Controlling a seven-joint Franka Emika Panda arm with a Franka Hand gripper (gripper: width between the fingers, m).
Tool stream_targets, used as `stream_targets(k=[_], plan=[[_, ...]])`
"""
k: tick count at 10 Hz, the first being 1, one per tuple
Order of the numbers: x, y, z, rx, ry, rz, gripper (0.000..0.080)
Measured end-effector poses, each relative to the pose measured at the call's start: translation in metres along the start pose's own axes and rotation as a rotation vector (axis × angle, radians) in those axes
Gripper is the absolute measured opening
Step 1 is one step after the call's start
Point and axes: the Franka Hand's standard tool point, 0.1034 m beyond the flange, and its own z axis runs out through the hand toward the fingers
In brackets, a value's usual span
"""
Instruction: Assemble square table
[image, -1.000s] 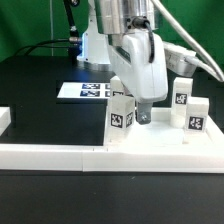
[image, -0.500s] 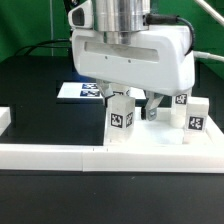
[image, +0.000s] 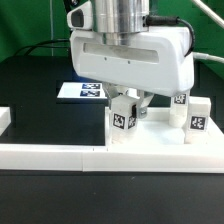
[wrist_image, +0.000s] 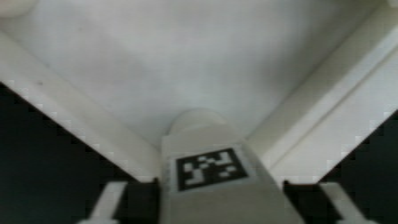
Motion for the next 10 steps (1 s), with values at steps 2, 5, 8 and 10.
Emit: stream_targets(k=[2, 5, 8, 10], plan=[[0.0000, -0.0001, 0.0000, 0.000, 0.000, 0.129, 0.0289], [-0.0003, -0.0004, 0.0002, 0.001, 0.000, 0.336, 0.0289], [0.0013, -0.0068, 0.0011, -0.013, 0.006, 0.748, 0.0290], [0.0024, -0.0081, 0.0006, -0.011, 0.009, 1.045, 0.0290]])
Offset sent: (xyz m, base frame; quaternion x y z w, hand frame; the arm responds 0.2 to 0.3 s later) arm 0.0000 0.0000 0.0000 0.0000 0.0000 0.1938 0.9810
